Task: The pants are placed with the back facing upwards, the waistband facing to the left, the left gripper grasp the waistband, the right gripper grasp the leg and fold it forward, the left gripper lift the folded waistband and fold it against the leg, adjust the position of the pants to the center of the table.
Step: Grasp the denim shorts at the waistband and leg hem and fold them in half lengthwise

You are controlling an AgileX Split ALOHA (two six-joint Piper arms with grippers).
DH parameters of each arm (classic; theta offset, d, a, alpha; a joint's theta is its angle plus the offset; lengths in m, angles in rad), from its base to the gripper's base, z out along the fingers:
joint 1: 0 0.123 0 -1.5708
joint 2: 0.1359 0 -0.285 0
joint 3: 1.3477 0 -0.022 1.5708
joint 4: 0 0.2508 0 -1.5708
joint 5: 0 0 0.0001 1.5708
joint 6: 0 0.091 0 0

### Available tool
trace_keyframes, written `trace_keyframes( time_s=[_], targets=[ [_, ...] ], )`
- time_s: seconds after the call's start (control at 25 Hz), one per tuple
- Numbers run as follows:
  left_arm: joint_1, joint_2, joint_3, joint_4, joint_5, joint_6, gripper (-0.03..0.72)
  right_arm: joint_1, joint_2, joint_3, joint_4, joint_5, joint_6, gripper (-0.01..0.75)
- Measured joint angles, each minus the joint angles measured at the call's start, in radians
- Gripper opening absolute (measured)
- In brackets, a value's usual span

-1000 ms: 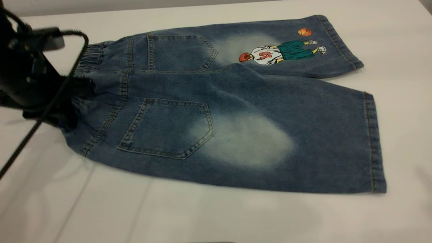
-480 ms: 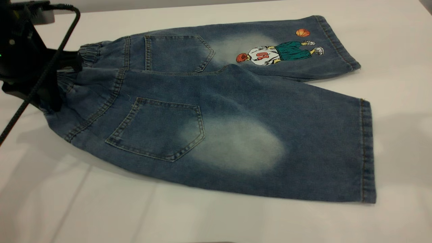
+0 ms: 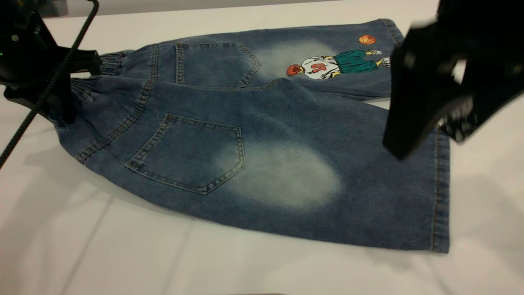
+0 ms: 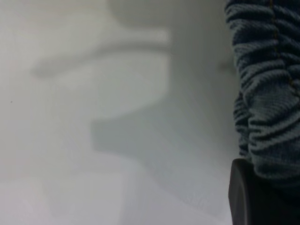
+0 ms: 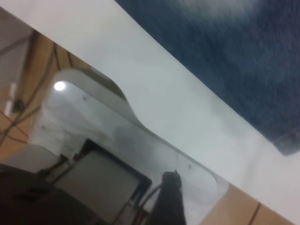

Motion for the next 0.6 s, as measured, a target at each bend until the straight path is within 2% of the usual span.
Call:
trace_keyframes(
  time_s=[0.24,0.44,0.6],
  targets=[
    [0.0,0.0,0.0,-0.003,0.001,0.0,0.086,0.0,0.116,0.063,-0.019,-0.102,0.099,0.578],
    [0.0,0.0,0.0,-0.004,0.001,0.0,0.086,0.0,0.167,0.121,-0.02,-0.222,0.124,0.578],
    [0.0,0.0,0.0,-0.004,0.001,0.0,0.086,0.0,0.209,0.142,-0.016,-0.266,0.126,0.578]
  ],
)
